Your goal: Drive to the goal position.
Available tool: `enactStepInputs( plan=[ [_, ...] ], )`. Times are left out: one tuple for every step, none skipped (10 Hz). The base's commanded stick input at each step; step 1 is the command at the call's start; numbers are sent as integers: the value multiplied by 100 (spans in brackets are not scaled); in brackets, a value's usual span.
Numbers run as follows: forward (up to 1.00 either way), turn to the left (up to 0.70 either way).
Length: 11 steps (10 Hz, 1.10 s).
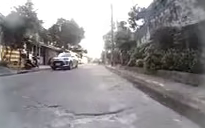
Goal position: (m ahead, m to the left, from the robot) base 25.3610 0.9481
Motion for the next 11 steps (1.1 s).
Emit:
enactStepInputs(
  plan=[
    [100, 0],
    [100, 0],
    [100, 0],
    [100, 0],
    [100, 0],
    [100, 0],
    [100, 0],
    [100, 0],
    [100, 0],
    [100, 0],
    [100, 0]
  ],
)
